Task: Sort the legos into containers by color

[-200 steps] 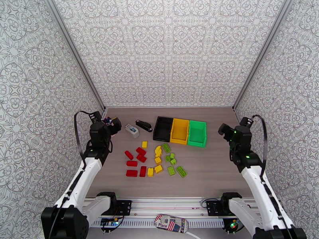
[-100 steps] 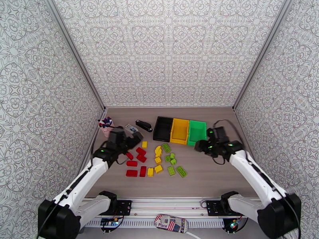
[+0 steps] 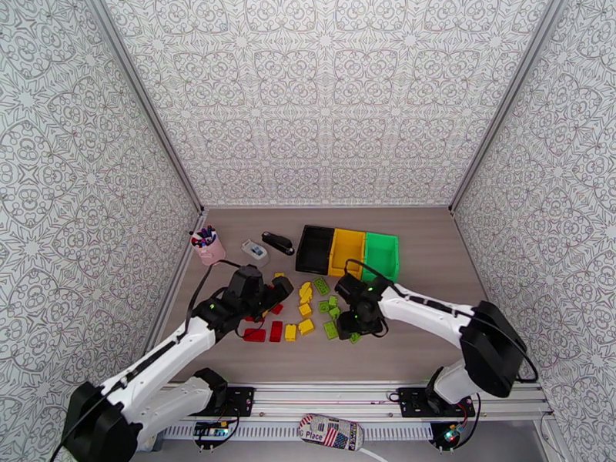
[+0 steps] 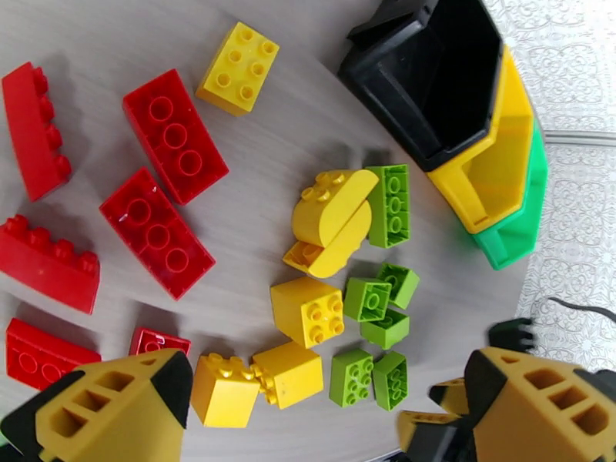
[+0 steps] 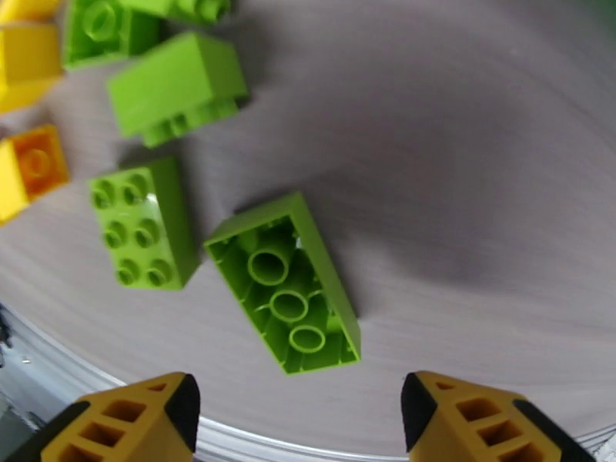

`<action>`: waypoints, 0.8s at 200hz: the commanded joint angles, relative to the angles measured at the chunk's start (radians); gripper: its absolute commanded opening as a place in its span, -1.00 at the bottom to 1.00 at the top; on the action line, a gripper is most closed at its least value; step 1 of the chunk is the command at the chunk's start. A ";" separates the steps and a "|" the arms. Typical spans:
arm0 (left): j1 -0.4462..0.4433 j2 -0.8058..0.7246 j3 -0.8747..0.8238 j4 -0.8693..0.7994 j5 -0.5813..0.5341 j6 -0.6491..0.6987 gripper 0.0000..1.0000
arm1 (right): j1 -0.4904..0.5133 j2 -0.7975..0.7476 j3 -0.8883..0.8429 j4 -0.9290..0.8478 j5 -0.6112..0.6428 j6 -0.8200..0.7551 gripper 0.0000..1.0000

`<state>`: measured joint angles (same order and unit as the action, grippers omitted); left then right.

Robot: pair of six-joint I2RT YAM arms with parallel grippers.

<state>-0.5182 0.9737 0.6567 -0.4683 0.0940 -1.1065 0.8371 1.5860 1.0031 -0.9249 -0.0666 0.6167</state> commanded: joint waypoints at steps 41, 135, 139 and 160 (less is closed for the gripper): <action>-0.005 -0.125 -0.069 -0.114 -0.061 -0.063 0.99 | 0.005 0.115 0.049 0.006 0.066 -0.003 0.32; 0.010 0.029 0.046 -0.099 -0.022 0.047 0.99 | -0.004 0.211 0.138 0.001 0.088 0.006 -0.26; 0.010 0.038 0.055 -0.098 -0.020 0.054 0.99 | -0.005 0.209 0.138 0.001 0.086 0.007 -0.30; 0.011 0.094 0.097 -0.081 -0.002 0.094 0.99 | -0.035 0.173 0.138 0.003 0.076 0.021 -0.42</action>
<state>-0.5140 1.0214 0.6907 -0.5644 0.0597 -1.0866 0.8330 1.7863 1.1202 -0.9257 0.0151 0.6163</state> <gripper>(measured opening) 0.993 0.320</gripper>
